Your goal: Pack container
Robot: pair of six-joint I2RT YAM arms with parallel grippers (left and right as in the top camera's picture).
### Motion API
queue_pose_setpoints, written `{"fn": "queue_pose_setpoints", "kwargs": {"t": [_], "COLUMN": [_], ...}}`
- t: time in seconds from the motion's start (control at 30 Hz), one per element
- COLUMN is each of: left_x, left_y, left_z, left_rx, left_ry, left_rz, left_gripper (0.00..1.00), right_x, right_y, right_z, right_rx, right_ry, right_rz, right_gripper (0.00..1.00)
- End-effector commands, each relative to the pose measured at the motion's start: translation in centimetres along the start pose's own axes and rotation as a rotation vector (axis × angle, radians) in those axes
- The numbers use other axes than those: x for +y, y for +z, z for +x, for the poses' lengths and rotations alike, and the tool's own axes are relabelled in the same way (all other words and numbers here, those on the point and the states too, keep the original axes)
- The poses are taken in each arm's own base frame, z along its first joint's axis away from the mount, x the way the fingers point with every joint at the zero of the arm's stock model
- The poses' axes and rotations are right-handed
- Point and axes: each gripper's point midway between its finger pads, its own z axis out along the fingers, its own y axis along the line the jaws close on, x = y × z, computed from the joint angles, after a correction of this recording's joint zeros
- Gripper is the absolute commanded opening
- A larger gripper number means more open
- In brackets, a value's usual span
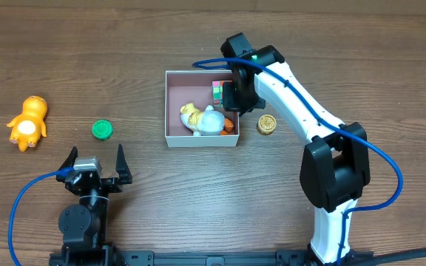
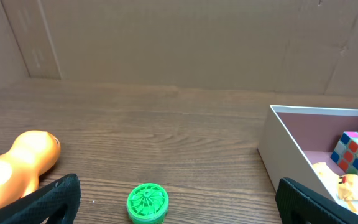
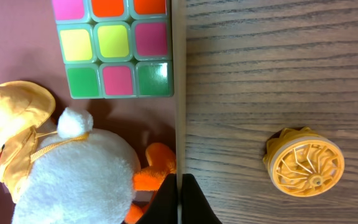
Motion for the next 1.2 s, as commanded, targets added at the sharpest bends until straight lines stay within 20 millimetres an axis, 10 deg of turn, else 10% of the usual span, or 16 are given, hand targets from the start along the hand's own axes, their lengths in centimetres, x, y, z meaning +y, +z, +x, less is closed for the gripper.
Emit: {"fn": "queue_pose_setpoints", "kwargs": {"t": [0.0,0.53,0.9,1.17], "left_x": [0.2,0.2,0.2,0.2], "left_y": [0.0,0.0,0.0,0.0], "left_z": [-0.1,-0.1,-0.1,-0.1], "left_rx": [-0.006,-0.006,-0.006,-0.006], "left_ry": [0.022,0.022,0.021,0.021], "left_rz": [-0.01,-0.01,-0.01,-0.01], "left_gripper": [1.0,1.0,1.0,1.0], "right_x": [1.2,1.1,1.1,1.4], "right_y": [-0.1,-0.1,-0.1,-1.7], "right_z": [0.4,0.0,0.0,-1.0], "right_rx": [0.005,-0.016,-0.017,-0.042], "right_ry": [-0.006,-0.012,-0.011,-0.007], "right_rz": [-0.027,-0.013,-0.013,-0.025], "right_gripper": [0.04,0.04,0.36,0.39]}}
